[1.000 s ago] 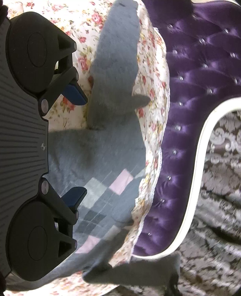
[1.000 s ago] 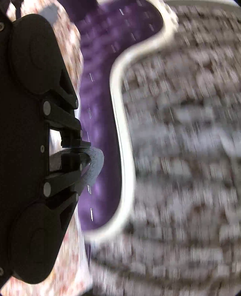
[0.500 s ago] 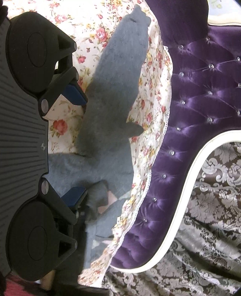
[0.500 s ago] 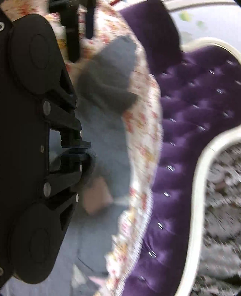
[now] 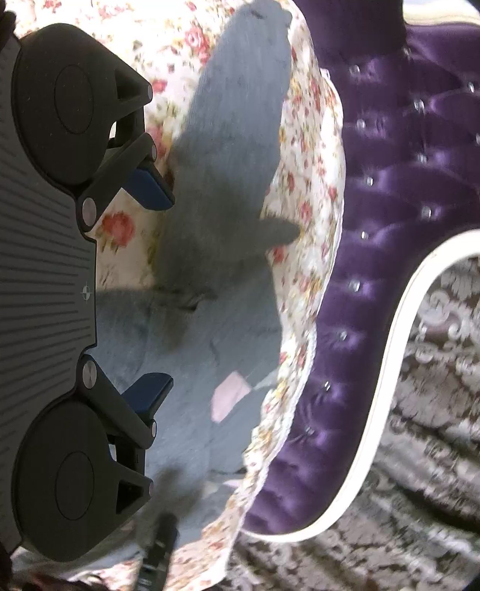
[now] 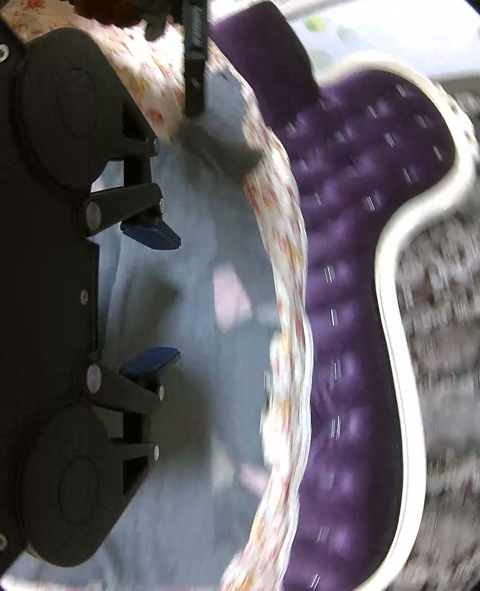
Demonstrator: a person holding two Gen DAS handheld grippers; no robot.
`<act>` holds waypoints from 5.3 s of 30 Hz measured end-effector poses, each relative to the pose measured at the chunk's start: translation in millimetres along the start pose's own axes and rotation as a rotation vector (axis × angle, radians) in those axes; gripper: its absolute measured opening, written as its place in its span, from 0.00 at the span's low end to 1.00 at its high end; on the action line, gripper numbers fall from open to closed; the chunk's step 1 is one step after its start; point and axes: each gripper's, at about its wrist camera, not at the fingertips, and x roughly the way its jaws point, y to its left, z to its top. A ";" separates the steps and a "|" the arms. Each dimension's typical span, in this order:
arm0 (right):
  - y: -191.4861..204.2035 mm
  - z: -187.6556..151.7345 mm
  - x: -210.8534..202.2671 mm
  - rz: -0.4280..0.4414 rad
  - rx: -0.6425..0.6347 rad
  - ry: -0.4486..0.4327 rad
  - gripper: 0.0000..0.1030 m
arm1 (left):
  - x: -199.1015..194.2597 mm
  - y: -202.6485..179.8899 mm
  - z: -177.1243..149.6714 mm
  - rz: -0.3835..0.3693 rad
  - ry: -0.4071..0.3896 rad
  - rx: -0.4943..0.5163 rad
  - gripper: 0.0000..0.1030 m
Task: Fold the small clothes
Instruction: 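Lift the held sleeve and lay it across the sweater body, open right gripper, then reach the left gripper to the other sleeve and close on it, then fold the held sleeve across the sweater body and open the left gripper, then grasp the sweater's side edge with the right gripper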
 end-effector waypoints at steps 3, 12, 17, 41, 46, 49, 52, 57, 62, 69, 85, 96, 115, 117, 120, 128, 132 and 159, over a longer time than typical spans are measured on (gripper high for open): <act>-43.5 3.4 -12.6 -0.113 0.065 -0.016 0.62 | 5.0 -12.5 -6.9 -0.026 -0.007 0.059 0.93; -155.9 18.1 -22.1 -0.301 0.303 -0.061 0.62 | 36.3 -35.0 -34.2 0.003 0.076 0.195 0.93; -171.4 17.1 -3.0 -0.265 0.348 -0.020 0.53 | 36.2 -39.6 -38.9 0.021 0.054 0.220 0.94; -109.2 -6.7 -57.5 -0.304 0.240 -0.140 0.81 | 38.1 -40.8 -39.3 0.016 0.044 0.207 1.00; -62.6 -28.4 -63.6 -0.165 0.248 -0.124 1.00 | 36.0 -39.8 -40.2 -0.004 0.041 0.234 0.99; -40.2 -36.9 -59.8 -0.095 0.214 -0.107 1.00 | 31.1 -31.3 -38.2 -0.036 0.042 0.219 0.98; -24.3 -46.0 -55.8 -0.043 0.165 -0.104 1.00 | 19.3 -17.3 -37.3 0.007 0.015 0.145 0.98; -11.7 -53.3 -54.9 0.018 0.123 -0.078 1.00 | -2.4 21.7 -19.7 0.101 -0.030 0.047 0.98; -4.5 -56.1 -59.8 0.073 0.129 -0.069 1.00 | -18.2 74.1 15.6 0.229 -0.080 -0.029 0.98; 10.1 -54.9 -62.4 0.093 0.079 -0.081 1.00 | -12.7 157.1 48.3 0.339 -0.109 -0.231 0.87; 34.7 -53.0 -62.1 0.235 0.028 -0.134 1.00 | 36.3 235.0 66.0 0.351 -0.101 -0.346 0.72; 37.9 -53.5 -63.5 0.244 0.034 -0.116 1.00 | -8.7 181.2 93.8 0.276 -0.230 -0.275 0.09; 10.8 -41.3 -80.1 0.221 0.207 -0.100 1.00 | -79.6 -43.1 161.5 -0.077 -0.375 0.079 0.09; 5.9 -40.5 -81.4 0.206 0.219 -0.099 1.00 | -68.6 -58.7 150.5 -0.096 -0.353 0.087 0.09; 0.9 -40.6 -82.9 0.182 0.221 -0.106 1.00 | -56.3 -69.5 128.0 -0.097 -0.282 0.082 0.10; -5.7 -43.0 -76.2 0.160 0.248 -0.094 1.00 | -7.3 -56.0 26.9 0.004 -0.020 0.094 0.36; -5.6 -47.0 -69.9 0.171 0.250 -0.086 1.00 | 1.0 -42.7 -9.2 0.032 0.020 0.118 0.36; 80.9 74.1 128.9 0.305 0.082 0.113 0.60 | -20.3 29.8 6.7 0.061 -0.047 -0.127 0.57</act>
